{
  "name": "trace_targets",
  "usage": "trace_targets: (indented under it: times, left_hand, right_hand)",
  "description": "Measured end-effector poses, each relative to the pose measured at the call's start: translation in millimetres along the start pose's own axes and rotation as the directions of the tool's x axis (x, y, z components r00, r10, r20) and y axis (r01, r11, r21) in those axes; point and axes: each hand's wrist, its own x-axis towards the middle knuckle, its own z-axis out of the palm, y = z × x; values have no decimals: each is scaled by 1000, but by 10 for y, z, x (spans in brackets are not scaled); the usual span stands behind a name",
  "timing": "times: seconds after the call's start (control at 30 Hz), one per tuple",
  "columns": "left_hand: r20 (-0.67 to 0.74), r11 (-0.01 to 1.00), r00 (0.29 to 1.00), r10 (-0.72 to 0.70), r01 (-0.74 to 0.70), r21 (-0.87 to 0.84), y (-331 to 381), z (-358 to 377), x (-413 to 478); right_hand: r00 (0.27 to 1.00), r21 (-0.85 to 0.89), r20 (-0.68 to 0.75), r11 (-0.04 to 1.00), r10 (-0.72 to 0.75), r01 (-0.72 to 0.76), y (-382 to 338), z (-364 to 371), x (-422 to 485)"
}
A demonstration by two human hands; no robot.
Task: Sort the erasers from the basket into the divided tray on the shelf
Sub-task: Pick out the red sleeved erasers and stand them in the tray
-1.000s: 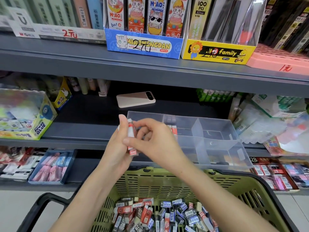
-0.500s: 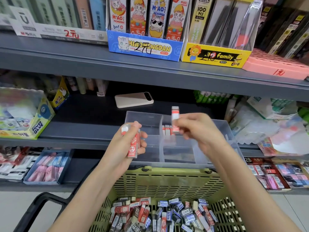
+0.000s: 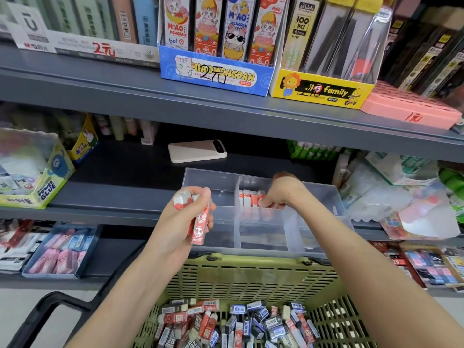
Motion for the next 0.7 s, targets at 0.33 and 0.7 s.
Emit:
trace_targets:
  times: [0.33,0.7]
  left_hand:
    - [-94,1000,996,1,1,17,45,71,-6]
    - [-98,997,993,67,-70,-25,30,97,-23]
  right_hand:
    - [900,229,-343,906,-268,357,-84,-24,-593]
    - [934,844,-250,416,-256,339,-390,407,-1281]
